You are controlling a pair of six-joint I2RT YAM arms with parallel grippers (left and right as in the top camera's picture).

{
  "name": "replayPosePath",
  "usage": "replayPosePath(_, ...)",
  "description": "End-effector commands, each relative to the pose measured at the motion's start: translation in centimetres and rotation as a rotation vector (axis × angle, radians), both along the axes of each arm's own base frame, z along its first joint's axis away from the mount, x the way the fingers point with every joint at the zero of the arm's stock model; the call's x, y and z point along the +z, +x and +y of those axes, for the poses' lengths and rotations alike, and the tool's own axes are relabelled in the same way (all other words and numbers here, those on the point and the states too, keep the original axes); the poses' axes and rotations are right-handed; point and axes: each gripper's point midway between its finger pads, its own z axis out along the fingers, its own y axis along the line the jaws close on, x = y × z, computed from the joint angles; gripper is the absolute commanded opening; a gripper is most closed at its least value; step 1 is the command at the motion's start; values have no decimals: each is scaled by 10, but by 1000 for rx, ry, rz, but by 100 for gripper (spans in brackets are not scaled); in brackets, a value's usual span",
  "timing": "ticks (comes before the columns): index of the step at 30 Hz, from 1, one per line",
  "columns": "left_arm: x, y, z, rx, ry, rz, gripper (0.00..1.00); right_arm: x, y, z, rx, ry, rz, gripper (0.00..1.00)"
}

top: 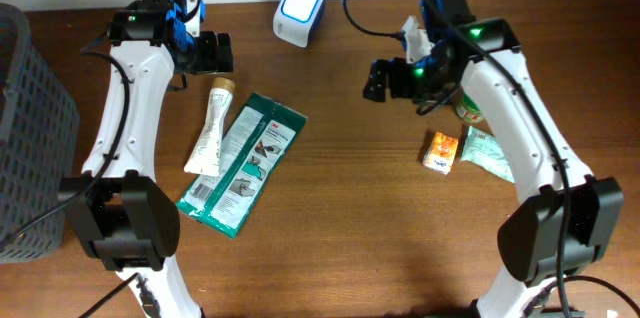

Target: Scan the item barcode

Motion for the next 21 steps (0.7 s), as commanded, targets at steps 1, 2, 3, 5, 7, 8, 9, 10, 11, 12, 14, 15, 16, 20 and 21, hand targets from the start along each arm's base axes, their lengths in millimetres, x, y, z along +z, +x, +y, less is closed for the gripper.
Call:
replayPosePath(1,19,-1,-3,-20,-21,-39,99,1,3,5,-45,30,17,99)
replayPosePath(2,17,-3,-3,-21,-20,-27,100,1,3,5,-42,29,16,99)
replayPosePath(3,14,-2,4,-24,28,-20,89,1,3,5,-42,29,16,99)
replayPosePath(5,-2,-8,17,1,96,36,47,1,3,5,-42,28,16,99)
replayPosePath(7,-27,-15,16,-10,95,110,49,0,4,4,-44,22,14,99)
replayPosePath(8,-46,-19,11,-65,85,158,50,0,4,4,-44,22,14,99)
replayPosePath(9,-60,-22,6,-101,69,191,50,0,4,4,-38,20,12,99)
replayPosePath(10,-77,-27,2,-134,53,235,47,0,4,4,-35,18,9,99)
replayPosePath(11,-87,-30,2,-141,52,260,45,0,4,3,-37,12,9,99)
replayPosePath(12,-100,-34,2,-154,55,293,45,-1,4,1,-41,1,7,99)
replayPosePath(14,-114,-37,2,-171,58,326,45,-1,4,0,-44,-7,7,99)
replayPosePath(15,-122,-39,1,-173,57,340,45,-1,4,0,-44,-7,7,99)
replayPosePath(16,-127,-40,1,-174,57,346,44,-2,5,-1,-45,-10,7,99)
replayPosePath(20,-154,-49,-4,-183,51,361,22,-3,5,-3,-50,-24,4,99)
replayPosePath(21,-159,-51,-4,-184,51,363,20,-3,5,-4,-51,-26,4,99)
